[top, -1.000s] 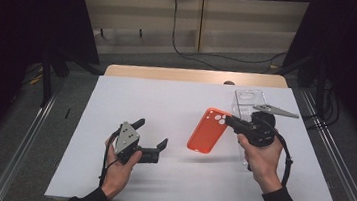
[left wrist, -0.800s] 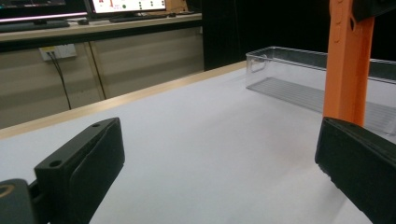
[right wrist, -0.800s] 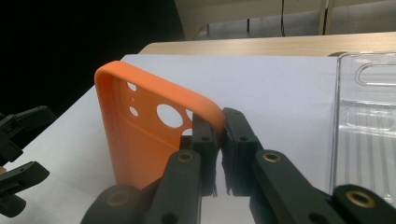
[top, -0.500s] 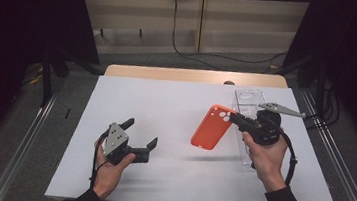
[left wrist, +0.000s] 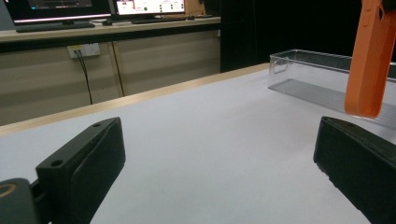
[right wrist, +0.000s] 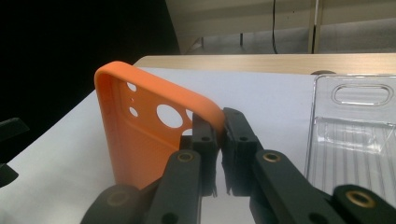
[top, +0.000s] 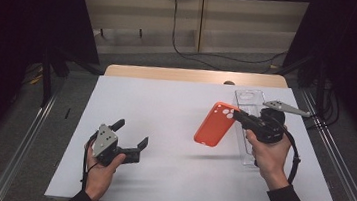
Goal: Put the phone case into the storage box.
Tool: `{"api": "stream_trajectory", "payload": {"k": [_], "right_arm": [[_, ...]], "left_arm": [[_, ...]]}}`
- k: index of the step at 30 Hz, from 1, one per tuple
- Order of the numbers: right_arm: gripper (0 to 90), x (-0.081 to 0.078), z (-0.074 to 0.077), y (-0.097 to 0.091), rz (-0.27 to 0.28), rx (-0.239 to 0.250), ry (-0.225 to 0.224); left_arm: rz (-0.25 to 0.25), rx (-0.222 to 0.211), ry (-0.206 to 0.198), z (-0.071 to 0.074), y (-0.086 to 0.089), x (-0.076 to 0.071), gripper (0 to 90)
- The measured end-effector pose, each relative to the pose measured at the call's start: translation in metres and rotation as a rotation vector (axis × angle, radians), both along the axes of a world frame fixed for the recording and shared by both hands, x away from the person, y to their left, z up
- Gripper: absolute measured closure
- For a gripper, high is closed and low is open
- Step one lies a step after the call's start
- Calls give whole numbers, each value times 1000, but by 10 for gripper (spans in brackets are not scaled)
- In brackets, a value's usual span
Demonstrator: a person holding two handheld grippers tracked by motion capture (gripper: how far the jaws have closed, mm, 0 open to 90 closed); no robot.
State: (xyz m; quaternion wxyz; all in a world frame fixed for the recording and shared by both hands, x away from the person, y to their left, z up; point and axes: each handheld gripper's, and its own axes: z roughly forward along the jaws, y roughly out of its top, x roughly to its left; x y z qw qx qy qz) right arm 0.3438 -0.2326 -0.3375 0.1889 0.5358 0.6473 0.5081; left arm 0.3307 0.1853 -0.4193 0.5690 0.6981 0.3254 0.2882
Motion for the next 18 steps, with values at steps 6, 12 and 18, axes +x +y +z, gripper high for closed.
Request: {"api": "stream_trajectory", "payload": {"k": [6, 12, 18], "right_arm": [[838, 1, 4, -4, -9, -3, -19], [837, 2, 7, -9, -17, 1, -39], [837, 5, 8, -12, -26, -2, -48]], "left_arm": [[13, -9, -10, 1, 9, -2, 21], [37, -22, -11, 0, 19, -5, 22], [64, -23, -6, 0, 30, -8, 23]]}}
